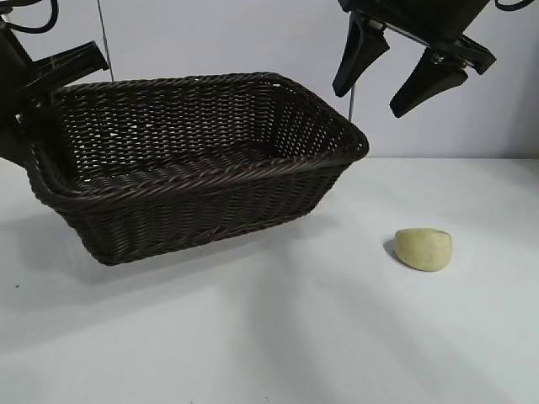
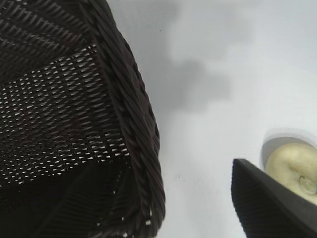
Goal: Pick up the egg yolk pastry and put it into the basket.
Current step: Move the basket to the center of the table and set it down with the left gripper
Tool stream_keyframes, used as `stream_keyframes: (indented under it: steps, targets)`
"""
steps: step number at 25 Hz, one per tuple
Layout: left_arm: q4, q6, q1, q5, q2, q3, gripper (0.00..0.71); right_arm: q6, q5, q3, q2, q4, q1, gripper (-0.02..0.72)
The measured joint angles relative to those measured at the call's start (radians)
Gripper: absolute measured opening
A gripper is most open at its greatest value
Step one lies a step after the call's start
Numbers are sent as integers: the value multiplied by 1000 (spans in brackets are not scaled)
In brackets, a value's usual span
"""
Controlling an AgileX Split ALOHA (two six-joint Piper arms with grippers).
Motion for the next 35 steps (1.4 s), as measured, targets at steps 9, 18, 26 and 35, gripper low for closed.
stream_keyframes:
  steps: [9,18,26,35]
  targets:
    - [2,264,0,181,195,-235,99,0,11,0,0,0,0,537]
    - [-103,404,1,213,319,-342,99,0,11,0,0,0,0,537]
    - [-112,420,5,185,382,-342,99,0,12,0,0,0,0,537]
    - [-116,434,34,148,392,-342,99,0,12,0,0,0,0,537]
